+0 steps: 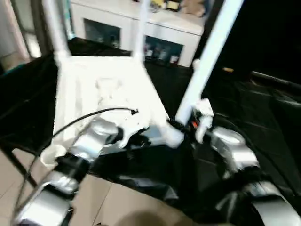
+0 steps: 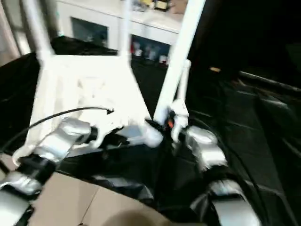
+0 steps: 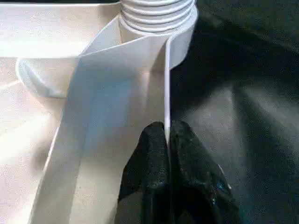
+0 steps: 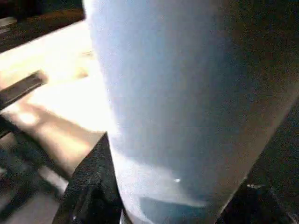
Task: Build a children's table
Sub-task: Insert table leg to table base
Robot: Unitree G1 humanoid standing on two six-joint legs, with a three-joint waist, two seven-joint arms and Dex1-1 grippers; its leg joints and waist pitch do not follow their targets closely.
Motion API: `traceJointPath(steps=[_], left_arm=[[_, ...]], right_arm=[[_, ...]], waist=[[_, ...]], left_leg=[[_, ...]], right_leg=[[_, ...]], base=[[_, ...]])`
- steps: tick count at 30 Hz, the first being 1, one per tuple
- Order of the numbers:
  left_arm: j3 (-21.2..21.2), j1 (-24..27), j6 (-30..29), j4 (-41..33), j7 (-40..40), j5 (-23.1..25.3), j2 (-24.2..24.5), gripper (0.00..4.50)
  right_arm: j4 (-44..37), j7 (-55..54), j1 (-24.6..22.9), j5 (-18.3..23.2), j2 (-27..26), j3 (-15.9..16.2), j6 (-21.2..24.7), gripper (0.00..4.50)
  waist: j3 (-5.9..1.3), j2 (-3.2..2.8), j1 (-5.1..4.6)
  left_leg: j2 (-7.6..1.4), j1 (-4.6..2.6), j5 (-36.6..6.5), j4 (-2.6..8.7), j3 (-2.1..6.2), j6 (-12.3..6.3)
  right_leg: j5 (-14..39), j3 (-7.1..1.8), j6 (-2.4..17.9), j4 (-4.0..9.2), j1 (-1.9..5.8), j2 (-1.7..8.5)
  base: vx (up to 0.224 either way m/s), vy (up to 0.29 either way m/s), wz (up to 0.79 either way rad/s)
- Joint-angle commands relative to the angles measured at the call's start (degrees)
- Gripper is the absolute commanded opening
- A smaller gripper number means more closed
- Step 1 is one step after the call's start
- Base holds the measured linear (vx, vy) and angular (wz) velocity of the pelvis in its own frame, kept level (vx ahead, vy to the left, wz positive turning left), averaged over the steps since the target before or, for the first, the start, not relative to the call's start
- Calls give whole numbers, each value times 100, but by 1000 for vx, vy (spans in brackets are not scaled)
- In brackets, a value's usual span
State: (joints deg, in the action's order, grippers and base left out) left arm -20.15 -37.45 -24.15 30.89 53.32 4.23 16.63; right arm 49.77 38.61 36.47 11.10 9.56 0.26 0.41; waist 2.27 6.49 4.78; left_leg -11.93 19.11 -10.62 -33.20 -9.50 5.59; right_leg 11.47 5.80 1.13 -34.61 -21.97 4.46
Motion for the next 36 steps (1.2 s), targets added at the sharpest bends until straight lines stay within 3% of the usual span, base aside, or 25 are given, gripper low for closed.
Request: traceJointPath(steps=[1,3,5,6,7,13,19,21,23,25,29,32,36], left_arm=[[319,-221,-219,-156,-254,-200,-117,0],[407,-274,-523,-142,-630,-185,-337,0],[481,-310,-670,-94,-973,-153,-542,0],[503,-339,-665,5,-1298,-67,-723,0],[503,-355,-653,61,-1435,-23,-793,0],[574,-385,-776,92,-1795,0,-983,0],[557,-411,-766,99,-1767,16,-902,0],[551,-409,-742,96,-1740,5,-878,0],[510,-404,-663,79,-1652,7,-838,0],[504,-401,-629,76,-1623,15,-821,0],[477,-398,-520,70,-1525,26,-749,0],[473,-386,-465,21,-1420,-13,-691,0],[491,-361,-194,-50,-1117,-126,-577,0]], right_arm=[[713,-626,-217,-300,69,-39,313,189],[1096,-1412,103,-289,-145,-184,278,189],[1361,-1961,338,-221,-327,-314,236,189],[1529,-2322,508,-166,-509,-397,218,189],[1587,-2453,569,-188,-583,-390,207,189],[1851,-2730,783,-231,-912,-396,216,189],[2035,-2760,900,-318,-990,-387,112,189],[2063,-2628,950,-414,-1004,-318,20,189],[1997,-2328,1000,-223,-1038,-462,-42,189],[1981,-2186,1054,-167,-1041,-512,-94,245],[1915,-1839,1203,-113,-1019,-570,-201,277],[1735,-1168,1241,-53,-963,-526,-299,307],[1200,254,1078,15,-698,-331,-242,337]], waist=[[-201,-94,-47],[-221,-121,-84],[-224,-139,-125],[-233,-103,-143],[-229,-113,-130],[-224,-42,-97],[-251,-47,-67],[-260,-42,-66],[-275,-55,-56],[-271,-70,-60],[-269,-72,-79],[-271,-70,-73],[-290,-57,-57]], left_leg=[[-160,-14,-2387,442,154,181],[-188,60,-2286,496,183,214],[-194,38,-2364,497,190,236],[-181,15,-2336,481,173,213],[-172,19,-2225,482,161,173],[-163,75,-1643,480,84,18],[-151,84,-1379,456,57,-9],[-142,108,-1301,451,51,-18],[-144,118,-1172,445,45,-42],[-150,121,-1137,447,38,-56],[-150,137,-1248,454,43,-47],[-157,125,-1245,438,29,-114],[-161,154,-845,409,8,-276]], right_leg=[[3784,-186,211,713,121,525],[3360,-184,304,659,177,523],[3090,-174,402,658,153,518],[2915,-185,472,657,137,513],[2744,-200,531,638,136,509],[2318,-259,586,567,149,492],[1920,-302,632,481,152,464],[1820,-308,656,454,173,456],[1617,-315,683,427,183,449],[1476,-317,732,416,181,437],[1694,-316,739,443,193,445],[1620,-324,789,442,180,442],[1054,-335,982,375,218,433]], base=[[0,0,0],[0,0,0],[0,0,0],[0,0,0],[0,0,0],[0,0,0],[0,0,0],[0,0,0],[0,0,0],[0,0,0],[0,0,0],[0,0,0],[0,0,0]])
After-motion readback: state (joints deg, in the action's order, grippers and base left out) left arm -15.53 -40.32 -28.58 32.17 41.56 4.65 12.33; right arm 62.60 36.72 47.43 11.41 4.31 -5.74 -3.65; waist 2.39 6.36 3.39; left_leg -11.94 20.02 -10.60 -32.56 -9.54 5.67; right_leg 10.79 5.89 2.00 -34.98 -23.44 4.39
